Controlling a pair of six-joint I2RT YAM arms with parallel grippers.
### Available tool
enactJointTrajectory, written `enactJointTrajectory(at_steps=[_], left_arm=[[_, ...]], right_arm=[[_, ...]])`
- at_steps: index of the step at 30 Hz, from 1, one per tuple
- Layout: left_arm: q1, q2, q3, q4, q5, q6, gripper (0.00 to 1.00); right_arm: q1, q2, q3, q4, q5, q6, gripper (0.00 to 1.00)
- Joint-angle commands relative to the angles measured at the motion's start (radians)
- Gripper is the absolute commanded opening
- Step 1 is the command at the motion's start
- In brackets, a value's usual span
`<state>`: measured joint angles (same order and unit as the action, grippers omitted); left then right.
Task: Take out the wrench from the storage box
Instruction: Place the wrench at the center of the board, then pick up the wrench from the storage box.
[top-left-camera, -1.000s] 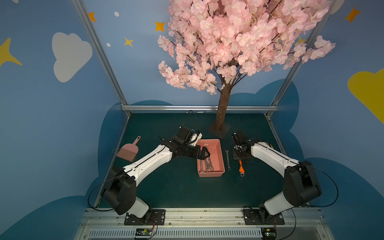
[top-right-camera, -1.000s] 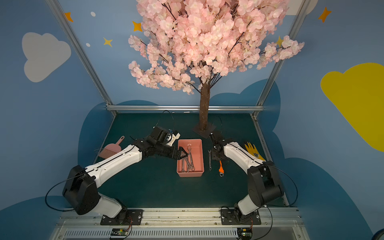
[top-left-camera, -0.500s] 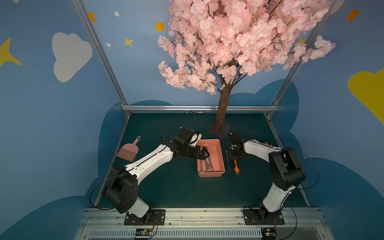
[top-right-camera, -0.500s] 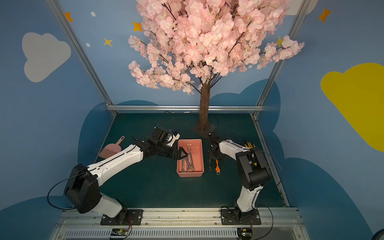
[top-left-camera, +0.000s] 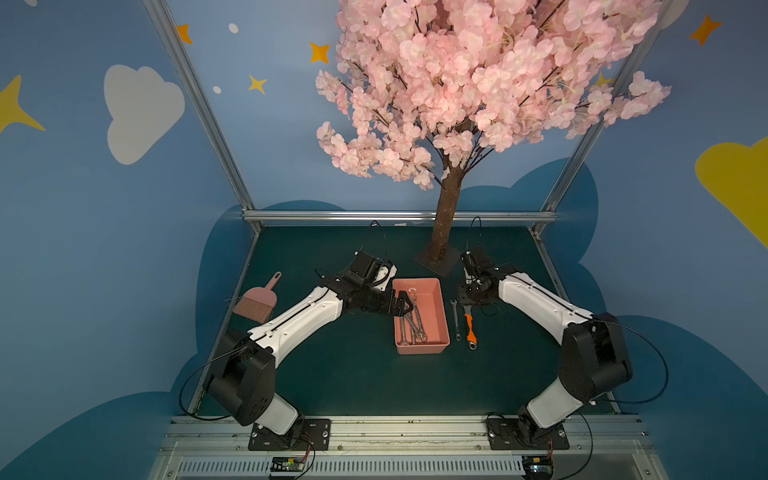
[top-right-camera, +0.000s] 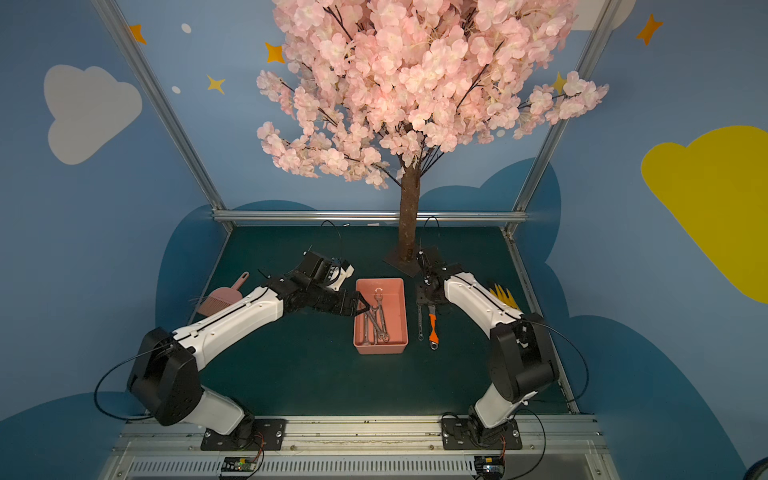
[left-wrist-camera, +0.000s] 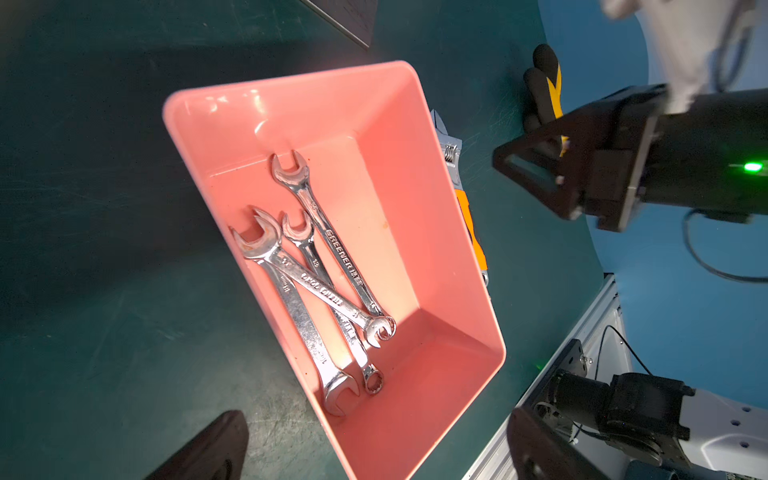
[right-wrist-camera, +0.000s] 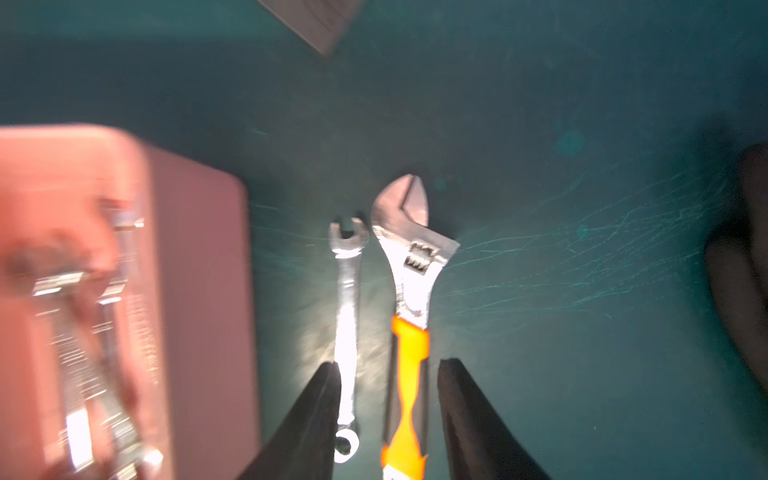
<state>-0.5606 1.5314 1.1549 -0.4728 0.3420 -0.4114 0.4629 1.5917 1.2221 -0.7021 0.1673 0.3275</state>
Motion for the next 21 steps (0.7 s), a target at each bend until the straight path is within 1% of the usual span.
enactJointTrajectory(at_steps=[1,4,7,10,15,21], left_arm=[[0.021,-0.021,-0.022,-0.023,0.020,0.023,1.00],[0.032,-0.028,-0.032,-0.017,0.027,0.021,1.00],[0.038,-0.044,-0.048,-0.008,0.033,0.020,1.00],[0.045,-0.059,-0.066,-0.009,0.035,0.021,1.00],[0.051,-0.096,-0.095,-0.007,0.031,0.016,1.00],[0.064,-0.119,-0.124,-0.004,0.029,0.014,1.00]], right_arm=[[0.086,-0.064,0.042,-0.066,-0.095,0.055,0.43],[0.181,-0.048,0.079,-0.058,-0.116,0.117,0.42],[0.260,0.011,0.115,-0.049,-0.076,0.139,0.40],[0.310,0.090,0.141,-0.025,-0.047,0.149,0.40],[0.330,0.215,0.151,0.018,-0.033,0.151,0.39],[0.330,0.320,0.179,0.043,0.000,0.105,0.39]])
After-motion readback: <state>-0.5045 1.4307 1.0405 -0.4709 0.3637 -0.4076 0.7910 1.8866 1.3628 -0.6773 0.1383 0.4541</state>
